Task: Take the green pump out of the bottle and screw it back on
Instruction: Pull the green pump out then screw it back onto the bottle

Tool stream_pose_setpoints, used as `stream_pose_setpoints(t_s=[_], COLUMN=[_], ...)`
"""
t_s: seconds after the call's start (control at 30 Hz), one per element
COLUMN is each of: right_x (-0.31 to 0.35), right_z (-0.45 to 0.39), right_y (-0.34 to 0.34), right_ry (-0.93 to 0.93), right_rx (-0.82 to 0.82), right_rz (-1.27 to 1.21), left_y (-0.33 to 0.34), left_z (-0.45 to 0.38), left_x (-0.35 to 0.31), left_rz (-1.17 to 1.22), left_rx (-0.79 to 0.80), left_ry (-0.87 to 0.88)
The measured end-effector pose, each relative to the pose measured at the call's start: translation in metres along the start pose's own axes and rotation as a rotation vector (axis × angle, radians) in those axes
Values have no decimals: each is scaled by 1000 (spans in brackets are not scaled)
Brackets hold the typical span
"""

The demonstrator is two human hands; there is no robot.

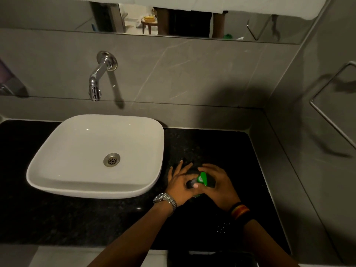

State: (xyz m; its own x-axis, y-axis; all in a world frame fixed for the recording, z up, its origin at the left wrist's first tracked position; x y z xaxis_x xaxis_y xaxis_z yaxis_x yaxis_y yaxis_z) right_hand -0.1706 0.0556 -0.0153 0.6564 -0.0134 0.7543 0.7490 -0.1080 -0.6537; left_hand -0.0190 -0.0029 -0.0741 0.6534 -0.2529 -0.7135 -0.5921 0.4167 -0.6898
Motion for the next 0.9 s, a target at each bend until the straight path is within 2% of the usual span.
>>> stream_pose_setpoints(t_s=[0.1, 0.27, 0.4, 0.53, 0.7, 0.9], right_x=[0, 4, 1, 8, 15, 18], right_z=[1, -6, 0, 2, 6, 5], right_y=[-6, -4, -4, -3, -3, -27], right_ry=[-67, -6, -56, -105, -44, 159], right_rx=[-33, -84, -20, -48, -57, 26], right_rz=[17, 165, 92, 216, 291, -122], left_y=[-1, 0, 2, 5, 4, 0], left_z=[2, -1, -1, -1, -2, 1], left_x=[-1, 1, 3, 5, 3, -2], left_rz=[39, 51, 41, 66, 28, 34], left_rx=[8, -13, -24, -59, -123, -77], left_ry=[2, 8, 27, 44, 58, 21])
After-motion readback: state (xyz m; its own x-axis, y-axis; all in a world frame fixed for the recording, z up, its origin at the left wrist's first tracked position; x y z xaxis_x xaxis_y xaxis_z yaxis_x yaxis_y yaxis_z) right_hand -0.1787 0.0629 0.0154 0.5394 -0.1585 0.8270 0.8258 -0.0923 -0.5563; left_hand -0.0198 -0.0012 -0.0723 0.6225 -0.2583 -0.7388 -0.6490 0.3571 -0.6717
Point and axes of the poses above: each hand's wrist, its own z-axis away from the middle knuckle, its own y-axis out of the palm, x = y × z, the point moved 4 cm from there along -z, towards the middle knuckle, and after that the axes turned 6 degrees about -y, right-handed, at the moved point
